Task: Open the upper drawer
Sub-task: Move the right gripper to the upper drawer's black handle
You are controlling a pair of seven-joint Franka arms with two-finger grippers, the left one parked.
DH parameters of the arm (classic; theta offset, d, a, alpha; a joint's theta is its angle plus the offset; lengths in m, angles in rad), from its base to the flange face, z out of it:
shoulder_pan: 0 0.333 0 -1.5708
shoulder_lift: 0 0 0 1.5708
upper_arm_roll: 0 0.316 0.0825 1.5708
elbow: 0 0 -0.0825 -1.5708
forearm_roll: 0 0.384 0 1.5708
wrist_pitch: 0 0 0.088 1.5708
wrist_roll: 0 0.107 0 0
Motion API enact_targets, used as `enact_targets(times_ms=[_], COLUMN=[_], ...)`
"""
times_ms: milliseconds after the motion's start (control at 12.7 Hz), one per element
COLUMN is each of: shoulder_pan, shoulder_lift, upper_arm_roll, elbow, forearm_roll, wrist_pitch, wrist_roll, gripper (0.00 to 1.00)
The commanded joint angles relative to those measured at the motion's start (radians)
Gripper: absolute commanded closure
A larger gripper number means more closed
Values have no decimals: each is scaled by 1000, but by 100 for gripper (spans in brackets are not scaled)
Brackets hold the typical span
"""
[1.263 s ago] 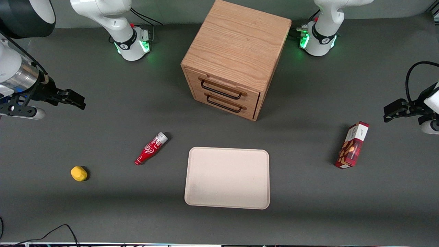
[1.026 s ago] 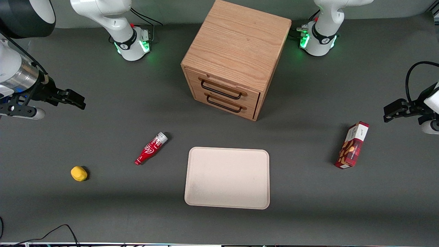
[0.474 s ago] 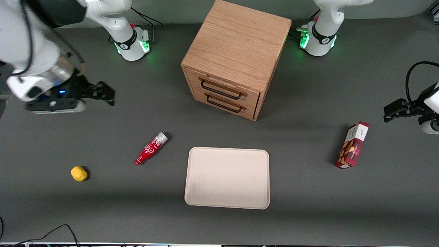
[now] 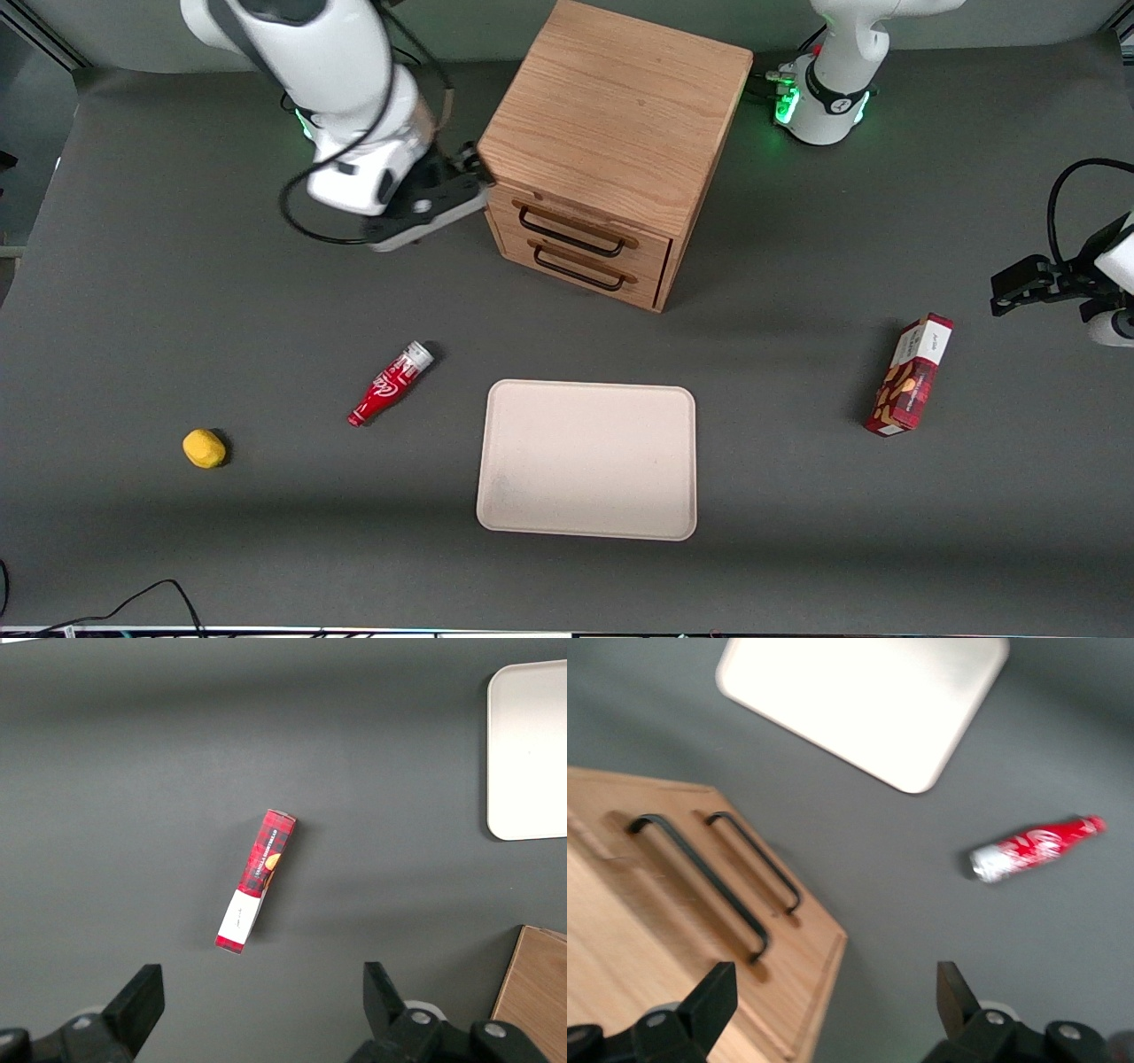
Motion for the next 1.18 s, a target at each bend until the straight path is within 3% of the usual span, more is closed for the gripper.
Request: enact_targets(times_ms=[0,316,474,632,1105], shoulder_pan=[79,122,132,130,123], shoulder_lift=[126,204,232,240,267], upper_arm_roll=[3,16,18,18,21], elbow=[114,136,127,116,58], forearm_roll=[-25,-46,-85,-85,-79], wrist_pitch=[5,56,57,59,114], wrist_roll=[-14,-34,-198,-307,-368], gripper=[0,0,0,0,0])
